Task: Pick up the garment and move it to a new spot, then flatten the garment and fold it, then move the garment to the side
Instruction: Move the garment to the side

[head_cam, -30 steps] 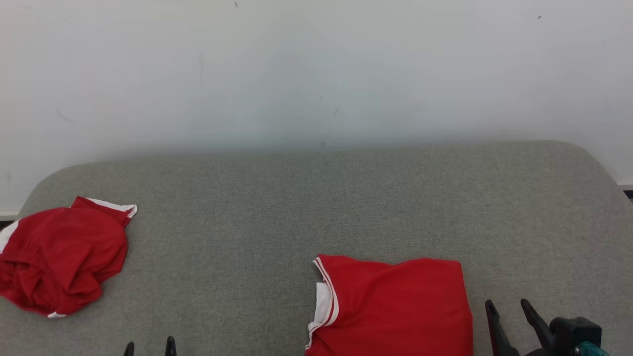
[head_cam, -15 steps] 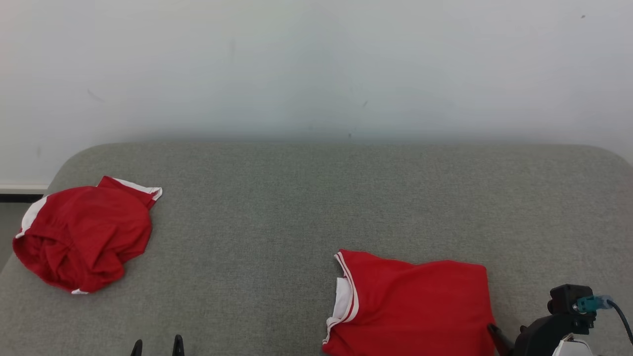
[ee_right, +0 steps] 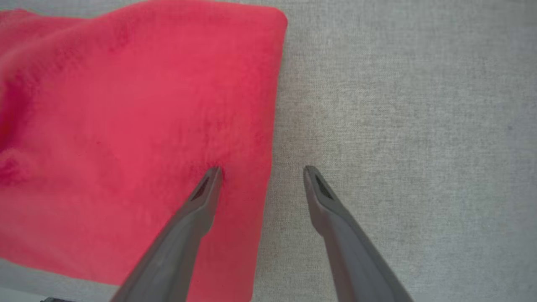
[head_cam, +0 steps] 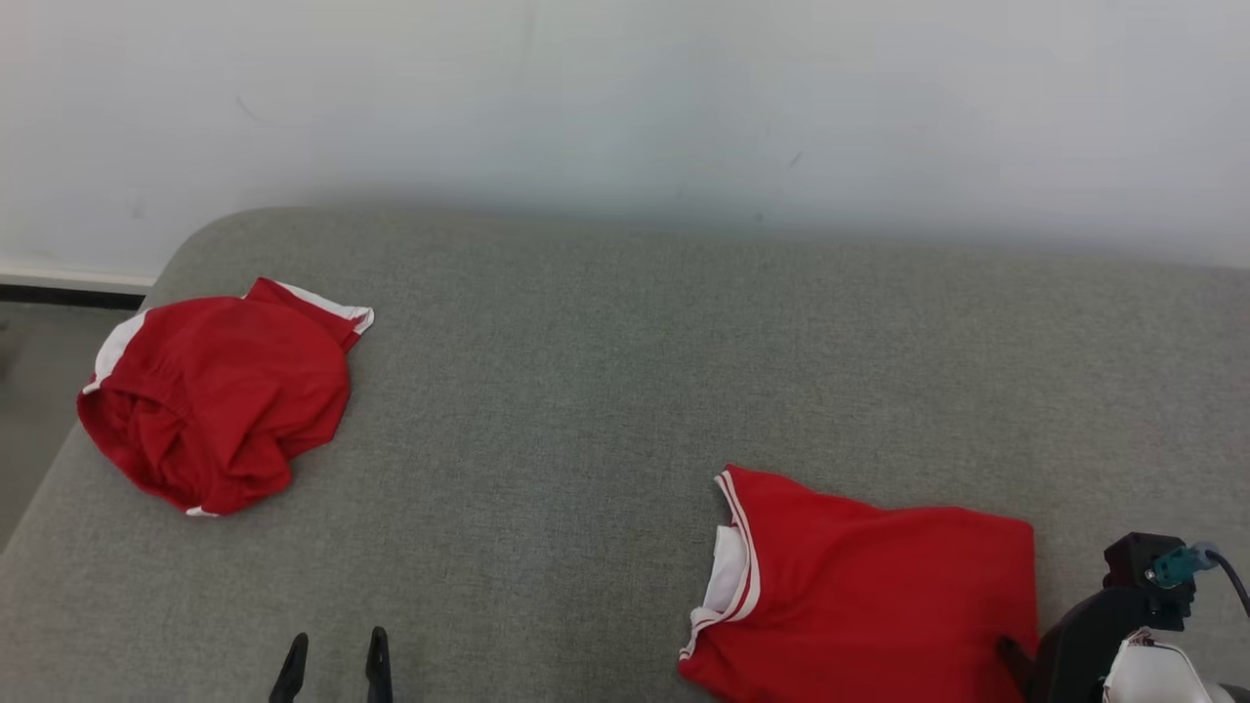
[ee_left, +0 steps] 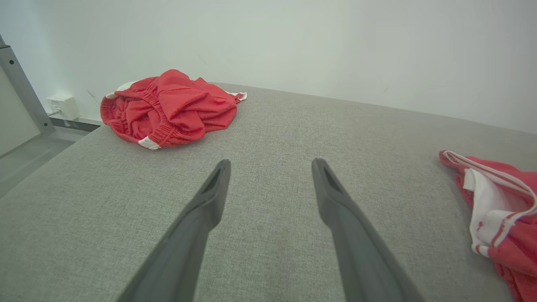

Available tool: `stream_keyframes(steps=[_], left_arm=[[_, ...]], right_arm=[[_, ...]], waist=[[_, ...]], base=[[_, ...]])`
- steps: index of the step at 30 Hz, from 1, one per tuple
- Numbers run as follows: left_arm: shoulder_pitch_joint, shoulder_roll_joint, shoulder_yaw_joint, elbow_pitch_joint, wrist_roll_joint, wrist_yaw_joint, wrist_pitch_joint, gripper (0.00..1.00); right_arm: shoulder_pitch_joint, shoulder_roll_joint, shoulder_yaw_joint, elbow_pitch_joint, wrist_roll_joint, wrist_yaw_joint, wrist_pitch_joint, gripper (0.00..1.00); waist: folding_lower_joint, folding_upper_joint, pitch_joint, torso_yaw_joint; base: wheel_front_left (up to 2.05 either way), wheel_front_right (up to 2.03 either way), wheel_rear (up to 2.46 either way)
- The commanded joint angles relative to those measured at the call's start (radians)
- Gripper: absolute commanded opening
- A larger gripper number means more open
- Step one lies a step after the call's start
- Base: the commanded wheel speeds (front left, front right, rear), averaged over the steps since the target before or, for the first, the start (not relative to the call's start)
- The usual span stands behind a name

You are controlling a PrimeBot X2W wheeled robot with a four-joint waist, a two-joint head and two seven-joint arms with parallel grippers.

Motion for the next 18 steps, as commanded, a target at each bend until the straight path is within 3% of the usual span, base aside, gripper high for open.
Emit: stream_keyframes(steps=[1, 8, 10, 11, 12, 13, 18], left_arm=[[-0.016, -0.001, -0.002, -0.003, 0.003, -0.004, -0.003, 1.0], [-0.04, -0.001, -0.007, -0.007, 0.003, -0.005, -0.003, 1.0], [-0.044, -0.001, -0.011, -0.006, -0.001, -0.004, -0.003, 1.0], [-0.047, -0.001, -0.015, -0.005, -0.003, -0.005, -0.003, 1.0], [-0.047, -0.001, -0.015, -0.005, -0.003, -0.005, -0.003, 1.0], [-0.05, -0.001, -0.016, -0.006, -0.004, -0.004, -0.003, 1.0], [-0.06, -0.001, -0.026, -0.01, -0.009, 0.0, -0.003, 1.0]], right_arm=[[-0.011, 0.005, -0.005, 0.013, -0.014, -0.002, 0.007, 1.0], [-0.043, 0.001, 0.004, 0.09, -0.016, -0.002, 0.038, 1.0], [-0.049, -0.005, 0.016, 0.11, -0.021, -0.002, 0.05, 0.4], [-0.05, -0.011, 0.026, 0.117, -0.021, -0.002, 0.055, 0.17], [-0.05, -0.011, 0.026, 0.117, -0.021, -0.002, 0.055, 0.17], [-0.053, -0.019, 0.035, 0.12, -0.022, -0.002, 0.054, 0.0], [-0.096, -0.082, 0.071, 0.097, -0.028, -0.003, 0.03, 0.0]], waist=[[0.0, -0.0001, 0.037, 0.026], [0.0, -0.0001, 0.082, 0.035], [0.0, -0.0001, 0.092, 0.035], [0.0, -0.0001, 0.097, 0.035], [0.0, -0.0001, 0.097, 0.035], [0.0, -0.0001, 0.102, 0.034], [0.0, -0.0001, 0.114, 0.024]], base=[[0.0, 0.0, 0.0], [0.0, 0.0, 0.0], [0.0, 0.0, 0.0], [0.0, 0.0, 0.0], [0.0, 0.0, 0.0], [0.0, 0.0, 0.0], [0.0, 0.0, 0.0]])
